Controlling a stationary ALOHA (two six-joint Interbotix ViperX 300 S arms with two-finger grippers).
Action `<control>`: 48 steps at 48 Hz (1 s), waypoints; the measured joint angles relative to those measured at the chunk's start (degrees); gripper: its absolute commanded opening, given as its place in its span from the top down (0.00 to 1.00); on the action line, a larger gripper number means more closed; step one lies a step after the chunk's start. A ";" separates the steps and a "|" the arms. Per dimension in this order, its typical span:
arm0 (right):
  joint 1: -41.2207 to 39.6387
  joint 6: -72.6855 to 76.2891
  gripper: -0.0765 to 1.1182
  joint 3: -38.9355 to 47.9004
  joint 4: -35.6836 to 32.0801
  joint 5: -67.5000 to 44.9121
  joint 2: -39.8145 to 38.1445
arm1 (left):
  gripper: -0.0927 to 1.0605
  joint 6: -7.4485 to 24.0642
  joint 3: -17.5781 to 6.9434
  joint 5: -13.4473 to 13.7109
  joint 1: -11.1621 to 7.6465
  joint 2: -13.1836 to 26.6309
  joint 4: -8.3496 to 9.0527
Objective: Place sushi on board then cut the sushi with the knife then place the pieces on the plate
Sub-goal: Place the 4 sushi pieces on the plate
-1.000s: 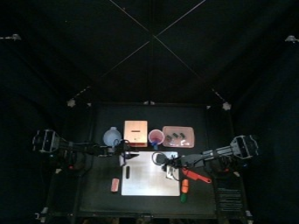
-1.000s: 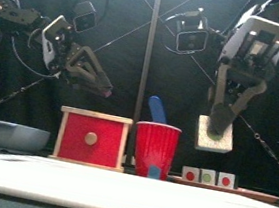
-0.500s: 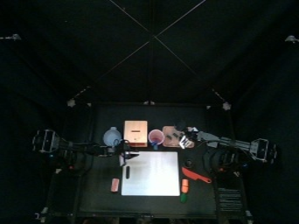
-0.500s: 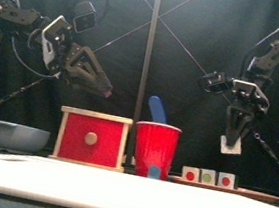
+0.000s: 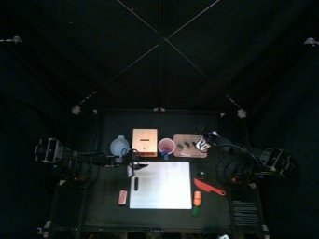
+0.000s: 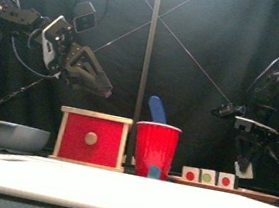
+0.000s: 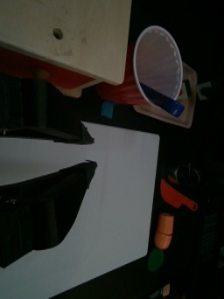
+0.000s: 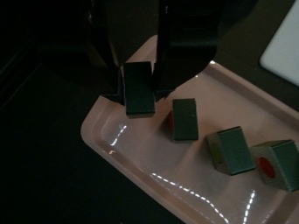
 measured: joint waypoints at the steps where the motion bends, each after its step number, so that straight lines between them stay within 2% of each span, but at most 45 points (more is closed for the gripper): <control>1: 0.00 -0.18 0.39 0.09 0.09 -0.35 0.35 | 0.34 0.00 0.00 0.00 0.00 0.00 0.09; 19: -0.62 -0.35 0.27 0.26 0.00 -3.25 3.69 | 0.34 -0.09 0.00 0.00 0.00 0.00 0.00; 28: -0.62 -0.35 0.26 0.26 0.00 -2.55 3.60 | 0.34 -0.09 0.00 -0.09 -0.09 -0.09 0.09; 38: 0.26 -0.35 0.26 -1.14 -0.18 0.44 -0.35 | 0.34 0.00 0.00 -0.09 -0.09 -0.09 0.09; 48: 5.54 -0.79 0.26 -2.02 -1.05 0.09 -6.77 | 0.34 0.00 0.00 0.00 -0.18 -0.35 0.09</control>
